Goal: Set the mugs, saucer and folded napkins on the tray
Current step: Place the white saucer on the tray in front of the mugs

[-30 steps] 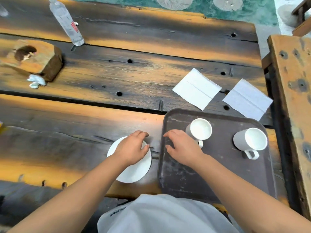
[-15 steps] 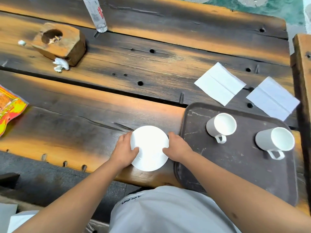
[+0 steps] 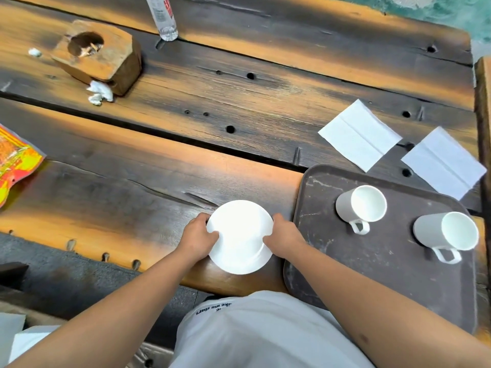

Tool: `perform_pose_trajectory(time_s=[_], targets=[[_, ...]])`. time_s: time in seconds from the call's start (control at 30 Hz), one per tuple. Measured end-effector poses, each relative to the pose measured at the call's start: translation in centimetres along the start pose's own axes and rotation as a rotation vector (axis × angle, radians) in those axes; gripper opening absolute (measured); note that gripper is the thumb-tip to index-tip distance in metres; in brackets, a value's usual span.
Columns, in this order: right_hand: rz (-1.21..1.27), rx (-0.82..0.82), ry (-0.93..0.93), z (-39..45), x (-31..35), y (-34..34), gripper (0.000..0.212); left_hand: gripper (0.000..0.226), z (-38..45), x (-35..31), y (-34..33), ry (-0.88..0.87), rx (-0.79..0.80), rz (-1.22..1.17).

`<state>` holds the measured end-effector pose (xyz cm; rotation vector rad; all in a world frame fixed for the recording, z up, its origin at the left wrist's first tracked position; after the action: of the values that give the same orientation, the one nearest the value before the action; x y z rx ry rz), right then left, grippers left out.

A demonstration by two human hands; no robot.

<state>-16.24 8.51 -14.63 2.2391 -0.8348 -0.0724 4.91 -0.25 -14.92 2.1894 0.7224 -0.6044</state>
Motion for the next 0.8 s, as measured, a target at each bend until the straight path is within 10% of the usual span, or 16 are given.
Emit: perform_pose_trajectory(time_s=[0.8], targets=[[0.244,-0.097,-0.09,-6.1,-11.0,1.0,0.028,0.025,-3.2,-6.1,-7.2,-0.085,0.206,-0.108]])
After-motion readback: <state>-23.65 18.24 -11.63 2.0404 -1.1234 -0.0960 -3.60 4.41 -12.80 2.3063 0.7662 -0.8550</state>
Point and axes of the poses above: each hand's wrist, its own z-axis towards the middle knuckle, its own y-axis out of the back of the hand, x = y × z, the point moved 8 cm from there along z, towards the middle knuckle, and after that the axes turned 13 degrees about -z, right-handed, at the moved point
